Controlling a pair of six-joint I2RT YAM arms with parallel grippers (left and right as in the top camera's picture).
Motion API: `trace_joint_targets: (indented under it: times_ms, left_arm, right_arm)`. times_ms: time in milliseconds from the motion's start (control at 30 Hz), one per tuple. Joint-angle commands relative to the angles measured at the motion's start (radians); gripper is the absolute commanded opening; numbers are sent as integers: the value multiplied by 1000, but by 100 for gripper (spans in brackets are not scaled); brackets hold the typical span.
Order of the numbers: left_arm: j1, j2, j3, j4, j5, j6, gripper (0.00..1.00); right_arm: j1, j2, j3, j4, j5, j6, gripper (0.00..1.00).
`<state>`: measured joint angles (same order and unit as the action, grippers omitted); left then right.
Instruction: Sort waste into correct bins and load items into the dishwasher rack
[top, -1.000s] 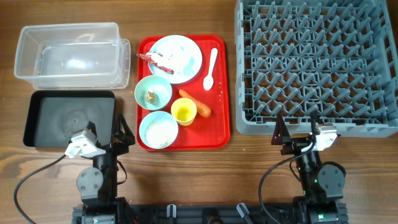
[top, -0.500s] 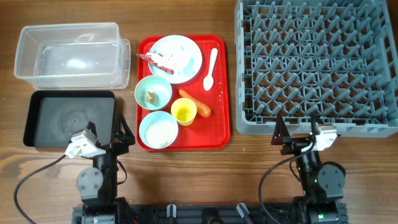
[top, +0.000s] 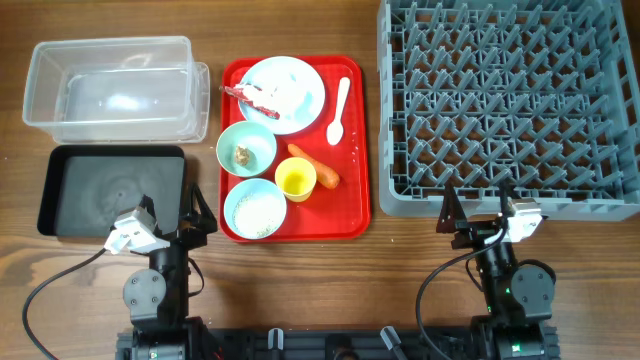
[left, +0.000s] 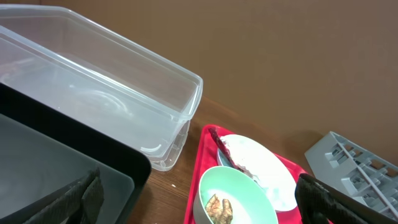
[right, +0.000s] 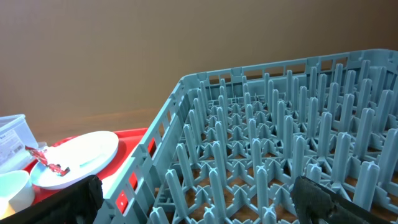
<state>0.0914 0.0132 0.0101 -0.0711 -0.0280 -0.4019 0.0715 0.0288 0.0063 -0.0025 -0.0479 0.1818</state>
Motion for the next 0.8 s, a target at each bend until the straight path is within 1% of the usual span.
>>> trace_joint_targets:
  times_ms: [0, 133, 500, 533, 600, 700, 767]
  left_arm:
    - [-4, -6, -4, 0, 12, 4, 100]
    - [-3, -6, -4, -1, 12, 4, 100]
    - [-4, -6, -4, 0, 13, 4, 100]
    - [-4, -6, -4, -1, 16, 4, 100]
    - [-4, -6, -4, 8, 67, 4, 100]
    - [-4, -6, -4, 17, 97, 5, 100]
    - [-4, -6, -1, 61, 143, 5, 100]
  right_arm:
    - [4, -5, -1, 5, -5, 4, 100]
    - [4, -5, -1, 8, 28, 2, 100]
    - [4, -5, -1, 17, 29, 3, 100]
    - [4, -5, -1, 18, 25, 6, 100]
    - [4, -5, -1, 25, -21, 5, 100]
    - [4, -5, -1, 150, -108, 3, 100]
    - [4, -5, 16, 192, -109, 1, 100]
